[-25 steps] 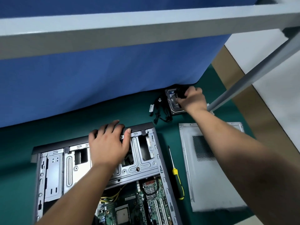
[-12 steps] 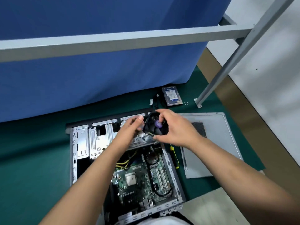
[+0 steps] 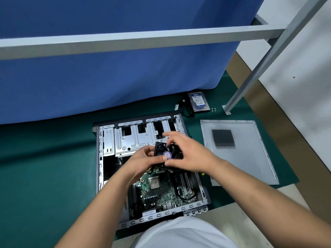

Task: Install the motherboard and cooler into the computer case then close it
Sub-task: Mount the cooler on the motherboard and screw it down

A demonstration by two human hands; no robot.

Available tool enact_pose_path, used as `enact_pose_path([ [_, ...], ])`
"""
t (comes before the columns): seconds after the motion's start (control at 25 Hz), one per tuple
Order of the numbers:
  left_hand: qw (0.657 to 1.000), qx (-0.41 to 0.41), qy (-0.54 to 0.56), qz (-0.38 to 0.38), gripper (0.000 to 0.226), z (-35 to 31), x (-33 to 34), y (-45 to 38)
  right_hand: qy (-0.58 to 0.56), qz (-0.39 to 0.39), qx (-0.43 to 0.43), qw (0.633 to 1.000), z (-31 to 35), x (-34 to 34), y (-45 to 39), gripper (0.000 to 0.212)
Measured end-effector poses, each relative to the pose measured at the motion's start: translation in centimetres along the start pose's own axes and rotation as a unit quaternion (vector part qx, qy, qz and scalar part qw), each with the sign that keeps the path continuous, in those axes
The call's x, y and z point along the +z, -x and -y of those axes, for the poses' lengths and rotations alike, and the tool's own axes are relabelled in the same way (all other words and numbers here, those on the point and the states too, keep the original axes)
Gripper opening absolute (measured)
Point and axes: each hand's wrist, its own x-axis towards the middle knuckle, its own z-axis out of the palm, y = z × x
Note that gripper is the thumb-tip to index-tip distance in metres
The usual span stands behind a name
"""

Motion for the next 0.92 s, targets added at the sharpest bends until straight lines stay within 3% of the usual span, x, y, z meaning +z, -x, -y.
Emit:
enact_pose_path([
  [0.12,0.998,0.048,-0.034,-0.017,0.077,1.2,-0.4,0.7,-0.096,-0.103,0.063,0.988,-1.3,-1.7,0.0,0.025],
  [0.36,0.994,0.088,-0.057,-0.043,0.072,2.5,-0.7,1.2,-0.136,0.003,0.172,0.976,-2.5,-0.3,-0.9,0.020],
  [0.48,0.992,0.092,-0.062,-0.054,0.078,2.6,-0.9,1.2,-0.136,0.005,0.165,0.977,-2.0,0.4,-1.5,0.022],
  [0.64,0.991,0.093,-0.060,-0.073,0.078,2.3,-1.0,1.5,-0.091,-0.013,0.126,0.988,-1.1,0.7,-2.1,0.008],
  [0.8,0.991,0.105,-0.025,-0.078,0.079,0.7,-1.2,2.2,-0.162,-0.106,0.118,0.974,-1.1,0.5,-1.5,0.006],
  [0.92,0.987,0.113,-0.094,-0.069,0.065,-1.2,-1.3,2.3,-0.170,-0.146,0.102,0.969,-0.9,0.7,-1.1,0.005],
])
